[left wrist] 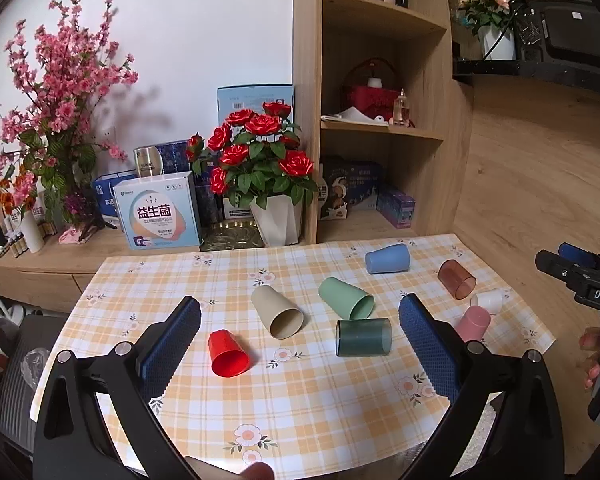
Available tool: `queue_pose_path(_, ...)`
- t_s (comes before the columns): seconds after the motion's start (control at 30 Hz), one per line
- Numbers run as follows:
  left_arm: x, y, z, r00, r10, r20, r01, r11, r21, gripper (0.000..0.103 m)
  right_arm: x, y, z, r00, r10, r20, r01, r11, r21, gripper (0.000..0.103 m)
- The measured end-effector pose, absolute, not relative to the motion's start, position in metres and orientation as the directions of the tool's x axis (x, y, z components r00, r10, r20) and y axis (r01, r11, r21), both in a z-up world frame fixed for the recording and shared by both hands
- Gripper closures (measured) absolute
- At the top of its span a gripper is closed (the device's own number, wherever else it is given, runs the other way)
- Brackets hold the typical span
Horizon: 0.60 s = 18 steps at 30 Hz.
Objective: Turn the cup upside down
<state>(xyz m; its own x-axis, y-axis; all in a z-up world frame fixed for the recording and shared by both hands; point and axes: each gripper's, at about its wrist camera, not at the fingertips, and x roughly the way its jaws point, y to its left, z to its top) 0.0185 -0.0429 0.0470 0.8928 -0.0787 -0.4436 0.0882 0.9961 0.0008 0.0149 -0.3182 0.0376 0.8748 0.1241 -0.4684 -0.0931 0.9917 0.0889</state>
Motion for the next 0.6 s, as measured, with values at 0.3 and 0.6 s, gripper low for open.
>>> queue_pose_path(0.3, 0.006, -0.044, 0.053, 0.901, -0.082, -0.427, 0.093, 0.996, 0.006, 0.006, -0.002, -0.308, 0.048, 0.877, 0.154, -0.455, -0.126, 0.988, 0.09, 0.014)
queue_pose_path(0.6, 0.002, -0.045, 0.055, 0.904, -0.075, -0.42, 0.09, 0.996, 0.016, 0.006, -0.002, -0.303, 0.042, 0.868, 0.152, -0.472, -0.12, 0.988, 0.097, 0.014)
